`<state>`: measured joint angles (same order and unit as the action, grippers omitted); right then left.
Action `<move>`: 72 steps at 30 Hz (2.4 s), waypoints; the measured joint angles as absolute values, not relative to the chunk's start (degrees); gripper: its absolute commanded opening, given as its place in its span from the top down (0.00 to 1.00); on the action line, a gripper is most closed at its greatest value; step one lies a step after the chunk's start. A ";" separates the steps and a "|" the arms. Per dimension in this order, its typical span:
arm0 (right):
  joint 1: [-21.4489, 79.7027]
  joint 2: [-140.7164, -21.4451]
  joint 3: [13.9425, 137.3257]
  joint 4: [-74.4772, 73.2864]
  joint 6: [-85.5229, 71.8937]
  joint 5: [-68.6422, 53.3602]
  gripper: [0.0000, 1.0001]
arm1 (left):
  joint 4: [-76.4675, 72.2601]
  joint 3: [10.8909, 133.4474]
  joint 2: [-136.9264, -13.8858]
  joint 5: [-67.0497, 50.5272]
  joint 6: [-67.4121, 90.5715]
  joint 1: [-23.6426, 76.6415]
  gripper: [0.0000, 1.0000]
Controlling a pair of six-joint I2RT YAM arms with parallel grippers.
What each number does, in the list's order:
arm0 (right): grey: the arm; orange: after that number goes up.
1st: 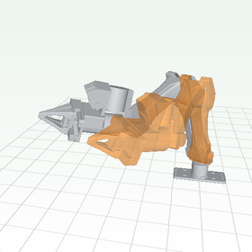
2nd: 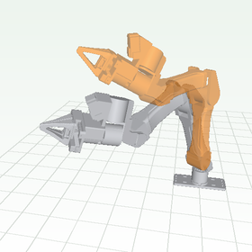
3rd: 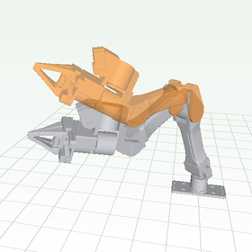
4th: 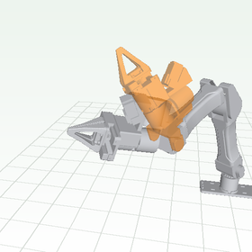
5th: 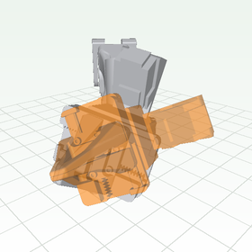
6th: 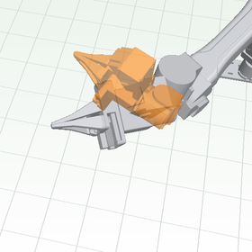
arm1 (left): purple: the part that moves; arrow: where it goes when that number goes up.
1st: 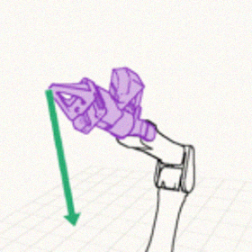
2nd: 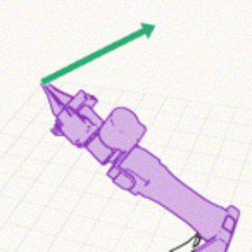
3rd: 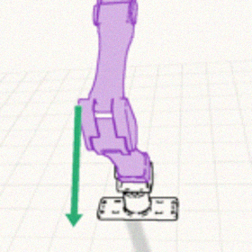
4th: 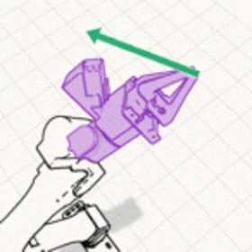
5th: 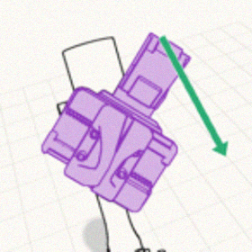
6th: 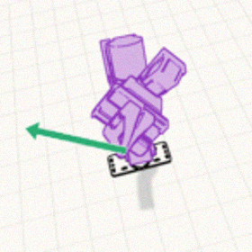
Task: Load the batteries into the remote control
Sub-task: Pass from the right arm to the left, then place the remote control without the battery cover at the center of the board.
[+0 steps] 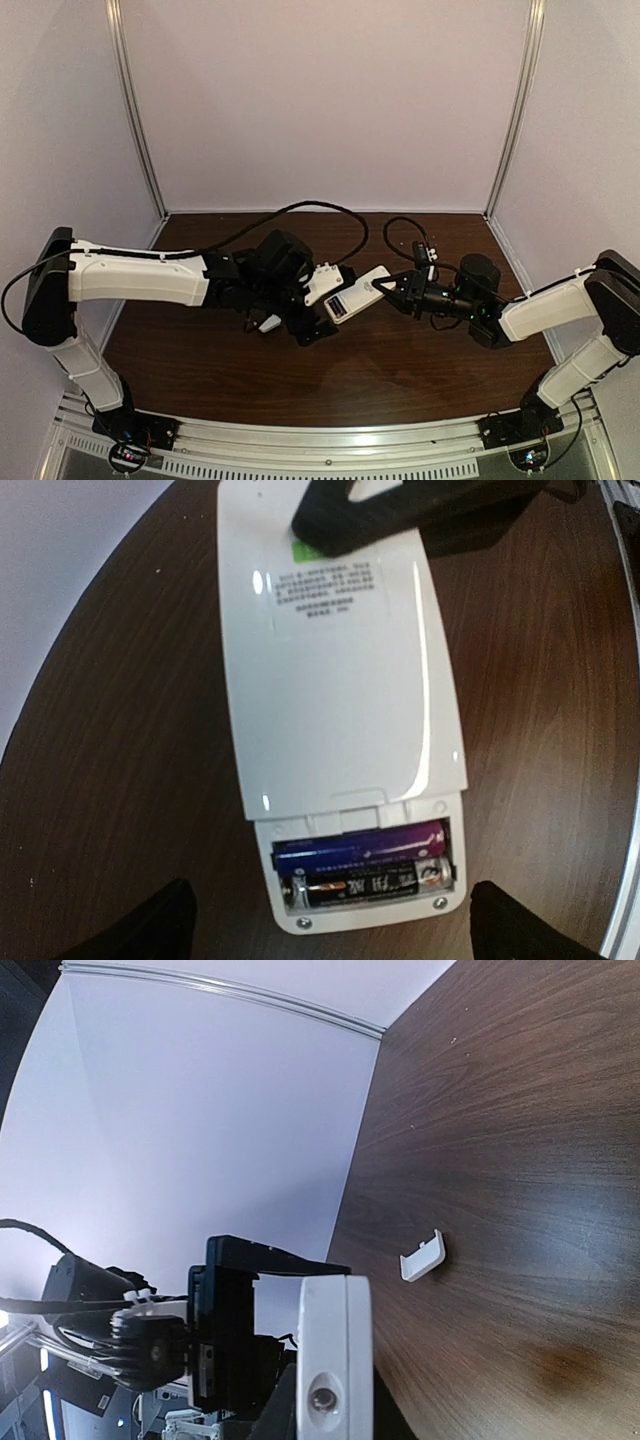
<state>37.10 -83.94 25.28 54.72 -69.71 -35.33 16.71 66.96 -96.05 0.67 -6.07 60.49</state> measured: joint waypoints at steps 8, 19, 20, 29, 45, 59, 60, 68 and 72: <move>37.28 -84.14 25.36 53.19 -68.71 -35.35 1.00 | 12.86 68.64 -95.37 -2.76 -5.91 60.49 0.03; 37.91 -84.14 26.13 52.90 -68.73 -35.35 1.00 | 12.10 74.22 -101.23 -3.88 -5.37 60.47 0.20; 37.93 -84.14 26.13 52.90 -68.71 -35.35 1.00 | 12.12 74.59 -101.56 -3.86 -5.34 60.47 0.22; 38.00 -84.18 26.92 52.86 -68.62 -35.00 0.87 | 12.69 76.44 -102.76 -3.88 -4.58 60.49 0.44; 32.18 -77.60 29.28 35.48 -59.75 -32.32 0.27 | 13.26 69.71 -102.78 -5.45 -2.11 60.16 0.57; 27.81 -69.14 30.52 19.51 -47.55 -28.38 0.28 | 10.33 66.11 -112.25 -6.22 1.91 58.15 0.57; 27.81 -68.93 30.37 19.46 -47.33 -28.42 0.28 | 10.02 66.22 -112.53 -6.15 1.98 58.08 0.56; 27.81 -67.92 30.33 19.42 -46.22 -28.64 0.27 | 8.93 68.62 -114.72 -5.30 2.55 57.74 0.23; 27.79 -67.40 30.33 19.33 -45.56 -28.69 0.27 | 9.45 68.86 -114.72 -5.37 2.57 57.69 0.05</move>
<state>27.79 -67.40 30.33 19.33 -45.56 -28.69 9.45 68.86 -114.72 -5.37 2.57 57.69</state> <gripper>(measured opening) 0.726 0.840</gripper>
